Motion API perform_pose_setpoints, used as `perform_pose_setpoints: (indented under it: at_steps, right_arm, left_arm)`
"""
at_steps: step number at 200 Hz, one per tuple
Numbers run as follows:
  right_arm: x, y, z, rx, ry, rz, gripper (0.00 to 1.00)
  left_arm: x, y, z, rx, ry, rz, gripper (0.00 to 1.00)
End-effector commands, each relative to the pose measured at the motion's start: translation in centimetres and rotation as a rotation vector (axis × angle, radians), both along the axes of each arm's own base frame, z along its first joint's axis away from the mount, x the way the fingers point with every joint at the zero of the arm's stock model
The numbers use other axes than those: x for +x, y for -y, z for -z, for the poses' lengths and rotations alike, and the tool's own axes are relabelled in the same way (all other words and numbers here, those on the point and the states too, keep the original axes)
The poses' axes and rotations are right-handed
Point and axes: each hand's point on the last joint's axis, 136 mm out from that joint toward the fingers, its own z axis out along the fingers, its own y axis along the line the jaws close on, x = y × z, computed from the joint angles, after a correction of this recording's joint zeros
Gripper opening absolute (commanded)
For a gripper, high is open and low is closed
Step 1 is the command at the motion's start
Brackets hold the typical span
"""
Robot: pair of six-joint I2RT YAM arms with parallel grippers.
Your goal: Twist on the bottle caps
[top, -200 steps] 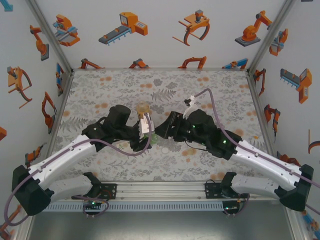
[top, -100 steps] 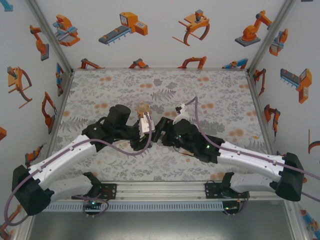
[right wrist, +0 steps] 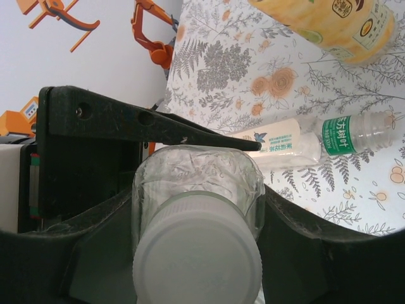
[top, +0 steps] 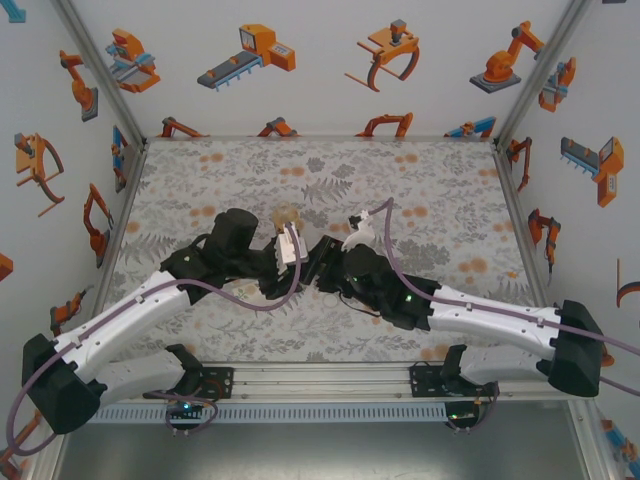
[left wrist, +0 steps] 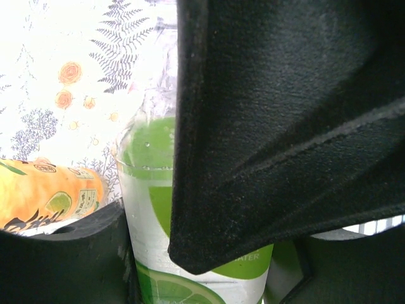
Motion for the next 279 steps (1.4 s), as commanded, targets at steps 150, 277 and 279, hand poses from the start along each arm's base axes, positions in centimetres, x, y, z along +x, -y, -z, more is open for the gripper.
perform_pose_setpoints:
  at_steps: [150, 277, 279]
  right_arm:
    - [14.2, 16.3, 7.2, -0.745, -0.004, 0.146, 0.35]
    - [27.6, 19.7, 11.1, -0.875, 0.01, 0.19, 0.34]
    - [27.7, 19.7, 11.2, -0.874, 0.012, 0.188, 0.34]
  left_arm:
    - [2.1, -1.4, -4.3, -0.222, 0.034, -0.116, 0.87]
    - [3.4, -2.3, -4.0, -0.213, 0.056, -0.167, 0.85]
    - [3.4, -2.3, -4.0, -0.213, 0.055, -0.167, 0.85]
